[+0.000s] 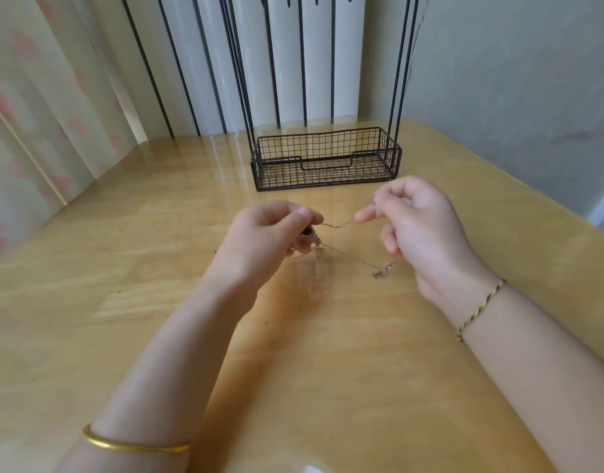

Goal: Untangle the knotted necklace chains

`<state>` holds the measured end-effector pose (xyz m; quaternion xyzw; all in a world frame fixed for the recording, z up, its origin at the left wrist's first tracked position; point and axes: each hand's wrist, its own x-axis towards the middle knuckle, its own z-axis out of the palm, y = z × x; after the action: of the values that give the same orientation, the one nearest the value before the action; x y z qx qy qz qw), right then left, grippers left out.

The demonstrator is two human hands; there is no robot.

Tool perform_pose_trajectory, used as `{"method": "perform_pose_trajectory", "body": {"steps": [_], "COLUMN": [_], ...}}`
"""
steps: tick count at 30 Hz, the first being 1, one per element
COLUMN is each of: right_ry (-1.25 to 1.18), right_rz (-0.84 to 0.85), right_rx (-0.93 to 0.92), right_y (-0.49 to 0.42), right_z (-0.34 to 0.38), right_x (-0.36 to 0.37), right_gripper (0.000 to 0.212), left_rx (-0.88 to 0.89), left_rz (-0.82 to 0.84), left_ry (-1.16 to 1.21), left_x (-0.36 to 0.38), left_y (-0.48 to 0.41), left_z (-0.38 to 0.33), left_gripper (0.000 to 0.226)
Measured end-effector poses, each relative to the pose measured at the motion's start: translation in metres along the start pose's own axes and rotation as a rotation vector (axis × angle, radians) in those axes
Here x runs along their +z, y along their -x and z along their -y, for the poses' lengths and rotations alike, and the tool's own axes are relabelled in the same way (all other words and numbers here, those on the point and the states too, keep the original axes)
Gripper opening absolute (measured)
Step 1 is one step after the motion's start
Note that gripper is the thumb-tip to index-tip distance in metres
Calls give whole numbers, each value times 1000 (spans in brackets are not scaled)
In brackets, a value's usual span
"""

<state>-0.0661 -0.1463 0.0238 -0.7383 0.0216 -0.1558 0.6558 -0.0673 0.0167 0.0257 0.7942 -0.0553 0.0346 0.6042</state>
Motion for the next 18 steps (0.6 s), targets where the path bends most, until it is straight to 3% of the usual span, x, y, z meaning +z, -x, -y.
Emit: {"method": "perform_pose_trajectory", "body": {"steps": [6, 9, 11, 14, 18], "right_ry": [223, 332, 174, -141, -182], "right_rz": [89, 129, 142, 289, 402], "right_rx": [56, -12, -60, 13, -3], "right_y": [-4, 0, 4, 12, 14], "right_z": [-10, -10, -3, 8, 10], "right_x": [2, 5, 6, 8, 9], "right_gripper": [12, 23, 17, 17, 19], "left_rx": [-92, -98, -87, -66, -42], "left_rz": [178, 211, 225, 252, 265], "left_ry": [313, 364, 383, 459, 566], "left_x": [-1, -2, -2, -3, -4], "left_y": [6, 7, 8, 8, 7], "left_z": [-14, -17, -18, -19, -20], "left_gripper": [24, 24, 24, 25, 22]}}
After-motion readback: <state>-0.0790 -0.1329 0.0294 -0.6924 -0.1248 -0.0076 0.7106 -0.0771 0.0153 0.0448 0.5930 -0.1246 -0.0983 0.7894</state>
